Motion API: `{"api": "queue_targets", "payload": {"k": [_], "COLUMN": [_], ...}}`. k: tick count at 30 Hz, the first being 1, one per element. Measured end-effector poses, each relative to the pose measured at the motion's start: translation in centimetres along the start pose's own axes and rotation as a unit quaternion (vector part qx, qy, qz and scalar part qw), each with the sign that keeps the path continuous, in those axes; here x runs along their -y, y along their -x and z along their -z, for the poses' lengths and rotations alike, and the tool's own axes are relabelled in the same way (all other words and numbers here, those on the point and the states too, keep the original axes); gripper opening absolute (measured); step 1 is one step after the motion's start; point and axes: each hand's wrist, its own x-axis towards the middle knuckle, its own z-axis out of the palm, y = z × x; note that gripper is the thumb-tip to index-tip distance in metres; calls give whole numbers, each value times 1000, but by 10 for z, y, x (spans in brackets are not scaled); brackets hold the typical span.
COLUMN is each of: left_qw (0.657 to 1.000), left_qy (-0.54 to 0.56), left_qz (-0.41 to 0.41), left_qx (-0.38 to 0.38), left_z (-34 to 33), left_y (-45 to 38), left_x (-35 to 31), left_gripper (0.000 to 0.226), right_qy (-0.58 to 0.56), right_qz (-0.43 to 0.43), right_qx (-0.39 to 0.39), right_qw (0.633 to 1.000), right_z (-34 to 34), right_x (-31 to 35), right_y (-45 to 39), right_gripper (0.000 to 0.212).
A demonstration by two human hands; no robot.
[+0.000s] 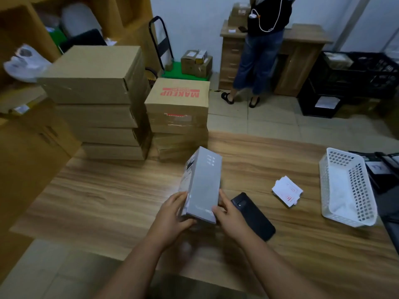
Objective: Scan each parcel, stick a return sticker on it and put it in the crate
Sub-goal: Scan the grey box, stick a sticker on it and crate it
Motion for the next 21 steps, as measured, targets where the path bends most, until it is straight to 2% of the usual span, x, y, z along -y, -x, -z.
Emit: {"api": "queue_targets", "payload": {"k": [2,4,6,8,10,12,14,17,21], "left_qw": [997,990,983,976,977,978,976,973,974], "left_qy": [-81,-137,-172,-206,-210,-209,-215,-228,-225], "left_qz": [-7,14,32,20,13,16,23,23,33], "left_qx": [-1,25,61,71,43,6,-6,-4,-5], "left_z": [0,-3,-12,-23,-35,-44,-49,-51,-51], "left_y": [1,3,5,5,6,5,2,-4,-6], "left_x": [-3,-3,-3,-6,-12,-17,-18,-17,-18], "left_gripper": [84,89,85,74,65,61,60,61,62], "right_qy": [-50,-32,29,150,306,435,502,518,486], "right_qz": [-21,-50,-54,3,52,1,-42,-33,-60], "right_qx": [16,17,12,-24,-74,-70,-30,-45,-73], "right_qw": [998,998,998,988,948,898,864,853,869], "right_z": [6,11,18,34,56,74,82,78,75], "right_x": [-7,-15,-23,-32,-49,-69,-86,-94,-88], "right_y": [1,0,-4,-6,-8,-3,3,3,4], "right_gripper": [54,46,40,40,46,65,80,77,80]}}
